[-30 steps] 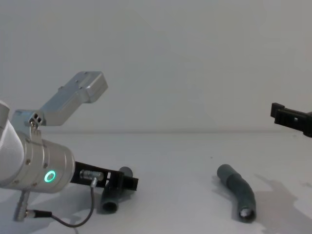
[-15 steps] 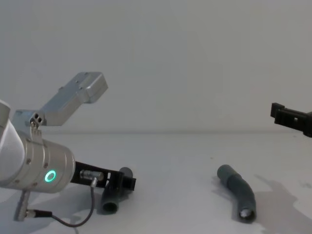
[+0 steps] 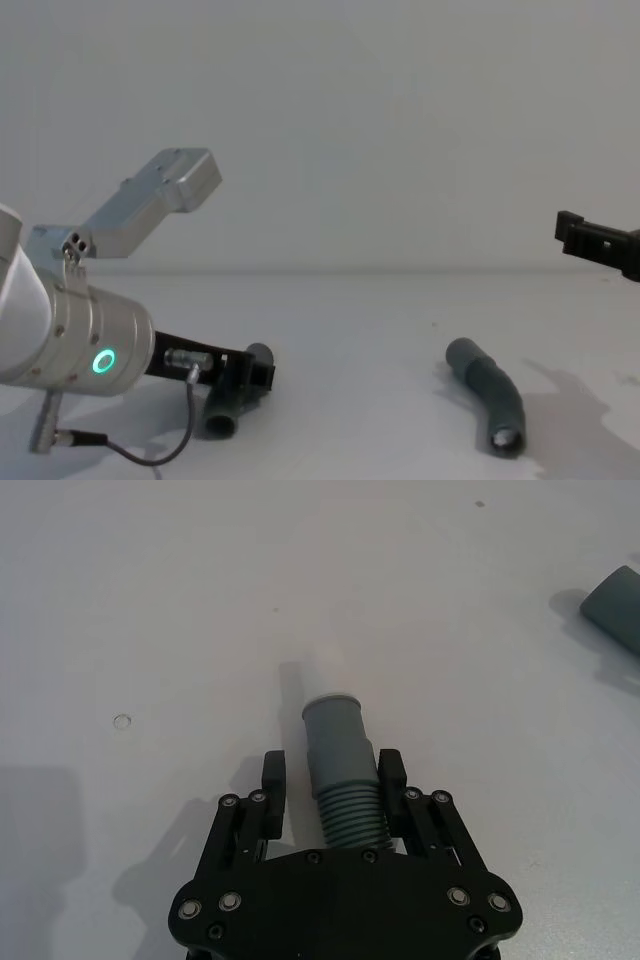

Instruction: Use both hands to pick up one end of the pipe from the table, align the ends, and insert them.

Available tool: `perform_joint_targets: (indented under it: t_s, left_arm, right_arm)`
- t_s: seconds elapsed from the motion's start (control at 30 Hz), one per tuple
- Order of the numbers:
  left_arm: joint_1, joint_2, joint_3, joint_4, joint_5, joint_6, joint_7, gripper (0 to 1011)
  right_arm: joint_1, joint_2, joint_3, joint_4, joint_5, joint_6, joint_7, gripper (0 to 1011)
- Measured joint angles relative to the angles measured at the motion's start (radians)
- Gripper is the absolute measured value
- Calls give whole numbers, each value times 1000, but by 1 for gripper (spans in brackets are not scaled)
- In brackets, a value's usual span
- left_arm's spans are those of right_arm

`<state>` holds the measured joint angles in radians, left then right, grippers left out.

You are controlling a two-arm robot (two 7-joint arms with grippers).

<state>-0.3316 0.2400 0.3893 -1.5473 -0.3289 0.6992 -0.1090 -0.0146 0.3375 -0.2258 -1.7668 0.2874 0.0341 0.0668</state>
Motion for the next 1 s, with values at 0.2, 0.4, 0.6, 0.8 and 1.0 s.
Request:
perform_joint_targets:
  t_s: [0.2,0.4,0.6,0.8,1.0]
  left_arm:
    - [0,0,0,0,0,1,0,494]
    - [0,0,0,0,0,1,0,450]
    - [0,0,1,0,0,1,0,411]
    - [0,0,1,1,0,1,0,374]
    - [0,0,0,1,0,1,0,345]
  right_arm:
    - [0,0,0,0,0,0,0,1002]
    - [0,0,0,0,0,0,0,1002]
    - [0,0,0,0,0,0,0,1002]
    - [0,0,0,0,0,0,0,1002]
    - [12,7,2,-12,4,23,16,1002]
